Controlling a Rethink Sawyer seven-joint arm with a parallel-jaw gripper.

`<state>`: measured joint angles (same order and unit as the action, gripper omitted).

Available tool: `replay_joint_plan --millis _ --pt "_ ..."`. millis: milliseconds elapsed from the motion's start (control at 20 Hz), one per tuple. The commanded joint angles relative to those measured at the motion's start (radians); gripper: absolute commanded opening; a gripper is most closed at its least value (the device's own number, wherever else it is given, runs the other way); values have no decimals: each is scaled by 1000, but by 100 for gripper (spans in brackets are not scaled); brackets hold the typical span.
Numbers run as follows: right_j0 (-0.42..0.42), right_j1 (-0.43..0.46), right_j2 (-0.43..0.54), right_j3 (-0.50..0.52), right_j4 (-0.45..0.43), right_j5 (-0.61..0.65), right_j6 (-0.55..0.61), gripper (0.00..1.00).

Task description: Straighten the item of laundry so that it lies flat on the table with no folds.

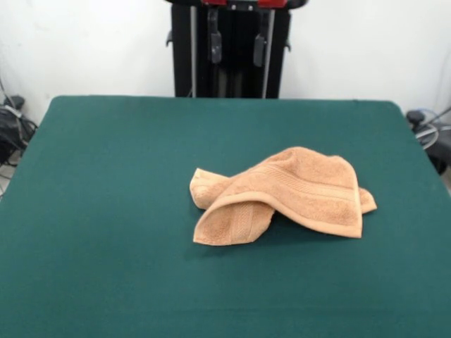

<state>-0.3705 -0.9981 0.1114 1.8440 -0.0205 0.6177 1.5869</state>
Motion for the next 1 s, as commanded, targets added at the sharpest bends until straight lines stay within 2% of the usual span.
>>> replay_joint_plan --millis 50,1000 --pt "9 6 53 93 -79 39 -23 100" --pt "-17 42 105 140 -55 -24 1 100"
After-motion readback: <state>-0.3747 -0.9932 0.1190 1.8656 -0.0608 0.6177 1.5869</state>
